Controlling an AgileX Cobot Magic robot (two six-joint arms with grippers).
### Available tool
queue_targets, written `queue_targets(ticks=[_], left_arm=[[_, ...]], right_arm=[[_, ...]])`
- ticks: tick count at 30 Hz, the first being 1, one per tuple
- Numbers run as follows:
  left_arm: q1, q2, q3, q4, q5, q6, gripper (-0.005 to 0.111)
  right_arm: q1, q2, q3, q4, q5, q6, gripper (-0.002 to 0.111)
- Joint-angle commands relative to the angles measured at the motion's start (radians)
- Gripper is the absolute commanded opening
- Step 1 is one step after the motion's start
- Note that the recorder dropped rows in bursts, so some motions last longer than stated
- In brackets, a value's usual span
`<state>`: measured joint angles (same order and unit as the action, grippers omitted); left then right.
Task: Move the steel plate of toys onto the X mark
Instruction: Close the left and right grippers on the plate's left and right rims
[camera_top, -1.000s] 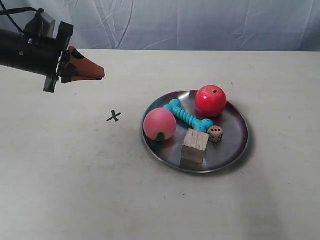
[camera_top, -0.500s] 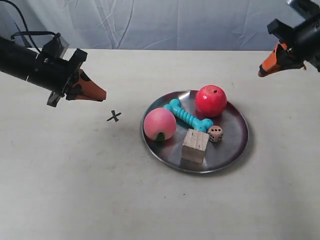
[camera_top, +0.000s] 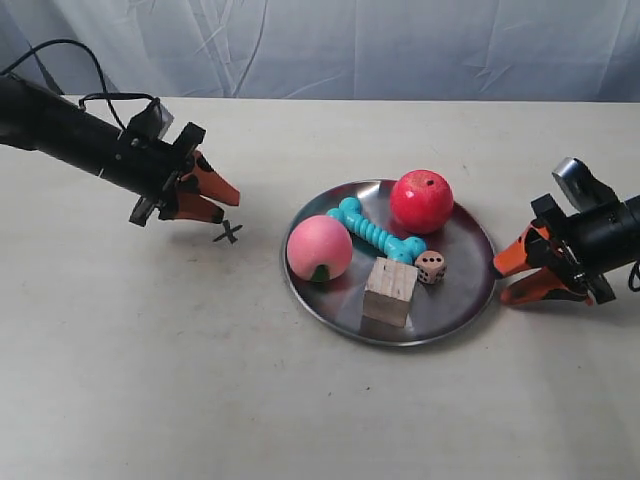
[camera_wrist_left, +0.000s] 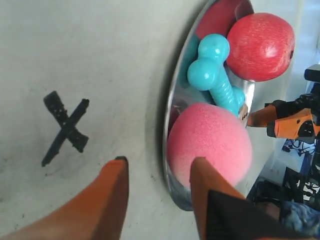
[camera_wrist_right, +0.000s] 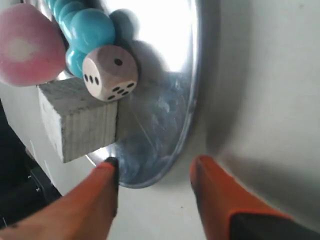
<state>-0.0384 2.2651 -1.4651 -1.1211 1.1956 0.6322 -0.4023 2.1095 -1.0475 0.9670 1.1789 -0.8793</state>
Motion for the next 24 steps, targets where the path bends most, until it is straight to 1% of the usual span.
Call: queue_targets(ticks=[1, 3, 6, 10, 13, 18, 24], left_arm=[[-0.018, -0.002, -0.011, -0.023, -0.025, 0.005, 0.040], [-0.047, -0.002, -0.017, -0.012, -0.053, 0.007, 0.040], [-0.094, 0.001, -0.039, 0.056, -0.142, 0.005, 0.040], [-0.149, 0.053, -0.091, 0.059, -0.152, 0.003, 0.040], [-0.174, 0.084, -0.109, 0.047, -0.148, 0.003, 0.040], [-0.201, 0.105, -0.130, 0.038, -0.174, 0.006, 0.040], [-0.203, 0.109, -0.155, 0.038, -0.200, 0.006, 0.040]], right_arm=[[-0.005, -0.006, 0.006, 0.031, -0.006, -0.028, 0.055], [-0.005, -0.006, 0.006, 0.031, -0.019, -0.030, 0.055], [-0.005, -0.006, 0.006, 0.031, -0.078, -0.030, 0.055], [-0.005, -0.006, 0.006, 0.041, -0.091, -0.030, 0.055], [-0.005, -0.006, 0.006, 0.047, -0.094, -0.030, 0.055], [-0.005, -0.006, 0.006, 0.054, -0.106, -0.030, 0.055], [-0.003, -0.006, 0.006, 0.080, -0.119, -0.030, 0.055]])
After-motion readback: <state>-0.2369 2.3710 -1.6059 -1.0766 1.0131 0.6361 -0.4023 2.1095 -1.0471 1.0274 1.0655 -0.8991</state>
